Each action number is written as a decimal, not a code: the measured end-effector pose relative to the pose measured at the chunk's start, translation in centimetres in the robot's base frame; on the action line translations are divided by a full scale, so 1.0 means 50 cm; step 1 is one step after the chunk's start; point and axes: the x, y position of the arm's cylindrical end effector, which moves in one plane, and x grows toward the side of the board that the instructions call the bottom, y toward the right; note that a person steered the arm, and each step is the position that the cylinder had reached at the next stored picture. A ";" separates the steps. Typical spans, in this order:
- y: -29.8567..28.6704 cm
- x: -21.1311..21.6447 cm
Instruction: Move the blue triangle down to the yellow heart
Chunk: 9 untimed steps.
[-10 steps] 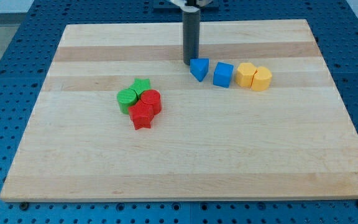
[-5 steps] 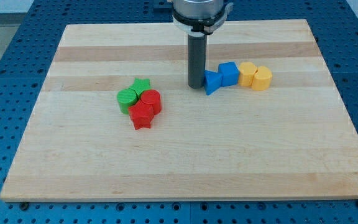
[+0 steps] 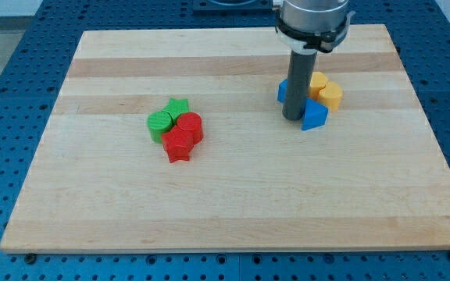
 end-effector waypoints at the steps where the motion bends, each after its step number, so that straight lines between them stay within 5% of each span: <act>1: -0.003 0.051; 9: 0.014 0.013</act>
